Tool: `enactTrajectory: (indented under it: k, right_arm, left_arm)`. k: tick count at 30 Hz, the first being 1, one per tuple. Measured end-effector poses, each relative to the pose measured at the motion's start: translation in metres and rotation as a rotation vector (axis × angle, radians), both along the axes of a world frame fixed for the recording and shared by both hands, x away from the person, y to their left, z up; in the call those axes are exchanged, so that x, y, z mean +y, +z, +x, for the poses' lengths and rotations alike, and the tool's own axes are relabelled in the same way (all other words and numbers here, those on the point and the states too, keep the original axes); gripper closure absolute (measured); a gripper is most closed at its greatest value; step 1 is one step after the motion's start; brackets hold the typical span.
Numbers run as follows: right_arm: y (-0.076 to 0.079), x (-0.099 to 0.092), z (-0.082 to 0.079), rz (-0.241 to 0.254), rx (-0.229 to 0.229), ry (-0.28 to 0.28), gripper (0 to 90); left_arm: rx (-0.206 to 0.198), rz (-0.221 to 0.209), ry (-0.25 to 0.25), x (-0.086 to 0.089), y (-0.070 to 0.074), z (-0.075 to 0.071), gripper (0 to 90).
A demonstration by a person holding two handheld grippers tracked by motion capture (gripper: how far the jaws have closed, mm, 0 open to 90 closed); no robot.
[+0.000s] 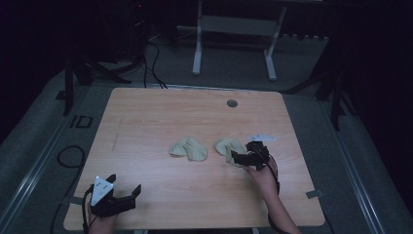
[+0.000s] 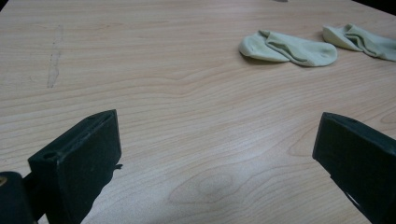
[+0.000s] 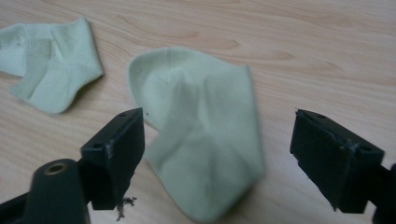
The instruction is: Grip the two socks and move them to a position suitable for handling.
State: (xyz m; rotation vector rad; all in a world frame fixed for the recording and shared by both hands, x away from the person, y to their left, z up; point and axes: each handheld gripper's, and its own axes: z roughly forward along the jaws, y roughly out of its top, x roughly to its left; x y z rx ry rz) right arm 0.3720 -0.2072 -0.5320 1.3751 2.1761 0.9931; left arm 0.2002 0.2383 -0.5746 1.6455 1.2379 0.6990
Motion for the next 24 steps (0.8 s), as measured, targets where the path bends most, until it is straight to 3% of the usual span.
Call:
enactTrajectory:
  k: [6, 9, 17, 19, 20, 21, 24]
  right_arm:
    - [-0.005, 0.020, 0.017, -0.007, 0.022, 0.002, 21.0]
    - [-0.013, 0.032, 0.027, -0.042, 0.022, -0.010, 24.7]
    - [-0.029, 0.044, 0.032, -0.127, 0.013, -0.026, 33.9]
    - [-0.029, 0.044, 0.032, -0.127, 0.013, -0.026, 33.9]
    - [-0.029, 0.044, 0.032, -0.125, 0.014, -0.024, 37.2]
    - [-0.027, 0.044, 0.031, -0.131, 0.010, -0.017, 52.2]
    - [-0.026, 0.046, 0.030, -0.145, 0.012, -0.006, 67.0]
  left_arm:
    - [0.006, 0.006, -0.005, 0.000, -0.001, 0.000, 1.0]
    - [0.005, 0.008, -0.004, 0.000, -0.001, 0.000, 1.0]
    - [0.011, 0.013, -0.004, 0.000, -0.001, 0.000, 1.0]
    - [0.012, 0.013, -0.004, 0.000, -0.001, 0.000, 1.0]
    - [0.015, 0.014, -0.004, 0.000, -0.001, 0.000, 1.0]
    - [0.016, 0.013, -0.005, 0.000, -0.001, 0.000, 1.0]
    - [0.018, 0.015, -0.005, -0.001, -0.002, 0.000, 1.0]
